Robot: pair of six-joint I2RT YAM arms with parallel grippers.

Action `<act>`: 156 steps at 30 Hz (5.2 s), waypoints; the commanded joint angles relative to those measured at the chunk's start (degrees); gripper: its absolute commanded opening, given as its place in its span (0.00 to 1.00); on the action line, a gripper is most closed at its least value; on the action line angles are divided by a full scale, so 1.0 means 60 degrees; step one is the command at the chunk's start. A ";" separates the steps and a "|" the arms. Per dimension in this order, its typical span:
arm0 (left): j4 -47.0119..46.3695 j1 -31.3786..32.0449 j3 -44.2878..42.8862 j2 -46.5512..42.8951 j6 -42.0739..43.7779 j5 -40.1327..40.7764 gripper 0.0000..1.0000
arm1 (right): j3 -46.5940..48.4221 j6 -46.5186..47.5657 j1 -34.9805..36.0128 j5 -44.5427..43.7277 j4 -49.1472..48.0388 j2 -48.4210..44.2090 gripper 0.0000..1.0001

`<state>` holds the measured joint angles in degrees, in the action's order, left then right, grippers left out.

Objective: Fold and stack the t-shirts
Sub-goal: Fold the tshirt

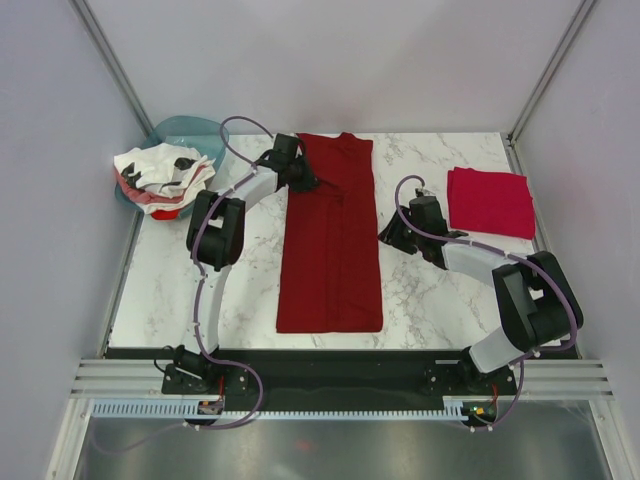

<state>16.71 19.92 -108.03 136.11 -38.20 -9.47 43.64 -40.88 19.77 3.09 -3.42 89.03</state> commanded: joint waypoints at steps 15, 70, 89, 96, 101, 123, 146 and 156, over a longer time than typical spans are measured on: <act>-0.0543 -0.0068 0.1582 -0.1399 0.0023 0.0202 0.02 | 0.0198 -0.0071 0.0016 0.0114 -0.0192 0.0234 0.50; -0.1041 -0.0244 0.1627 -0.1210 0.0566 0.0085 0.47 | 0.0198 -0.0129 0.0016 0.0554 -0.0250 0.0571 0.49; -0.1144 -0.0156 0.2579 -0.1797 0.0111 -0.2185 0.50 | 0.0183 -0.0115 -0.0087 0.0700 -0.0236 0.0542 0.49; -0.1422 -0.0010 0.3092 -0.2383 0.0287 -0.2053 0.50 | 0.0154 -0.0129 -0.0116 0.0730 -0.0236 0.0542 0.49; -0.1657 0.0092 0.3136 -0.2456 0.0344 -0.2508 0.50 | 0.0154 -0.0129 -0.0145 0.0759 -0.0236 0.0527 0.49; -0.2346 0.0474 0.5421 -0.4594 0.0653 -0.2261 0.50 | 0.0125 -0.0144 -0.0248 0.0993 -0.0250 0.0527 0.49; -0.0324 -0.0800 0.1819 -0.1359 0.0375 0.1461 0.51 | 0.0695 0.0427 0.0235 0.0129 0.0116 0.1141 0.59; 0.0467 -0.1240 0.0283 -0.0041 0.0023 0.1697 0.47 | 0.0960 0.0369 0.0382 0.0100 0.0131 0.1450 0.59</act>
<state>15.88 12.80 -102.19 132.60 -36.86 -1.39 47.97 -39.18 21.52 4.86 -2.81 96.92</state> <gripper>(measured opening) 0.483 0.593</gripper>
